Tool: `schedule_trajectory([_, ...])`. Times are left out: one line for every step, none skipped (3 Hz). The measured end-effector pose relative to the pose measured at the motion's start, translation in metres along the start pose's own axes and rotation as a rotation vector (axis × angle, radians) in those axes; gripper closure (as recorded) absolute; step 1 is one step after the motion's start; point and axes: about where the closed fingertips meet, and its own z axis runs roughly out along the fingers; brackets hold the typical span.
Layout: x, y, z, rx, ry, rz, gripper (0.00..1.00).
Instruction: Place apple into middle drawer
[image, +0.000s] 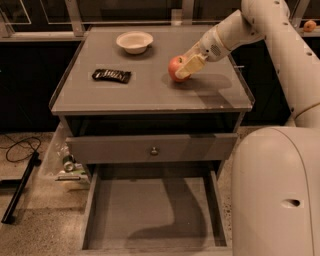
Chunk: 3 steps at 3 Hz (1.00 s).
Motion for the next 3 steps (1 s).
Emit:
schedule_trajectory([-0.003,0.016,-0.033,-0.003,-0.038,-0.046,1.00])
schedule_trajectory([0.002,0.036,-0.063,0.006,-0.049,-0.080,1.00])
schedule_trajectory([0.016,0.066,-0.085,0.007,-0.034,-0.103,1.00])
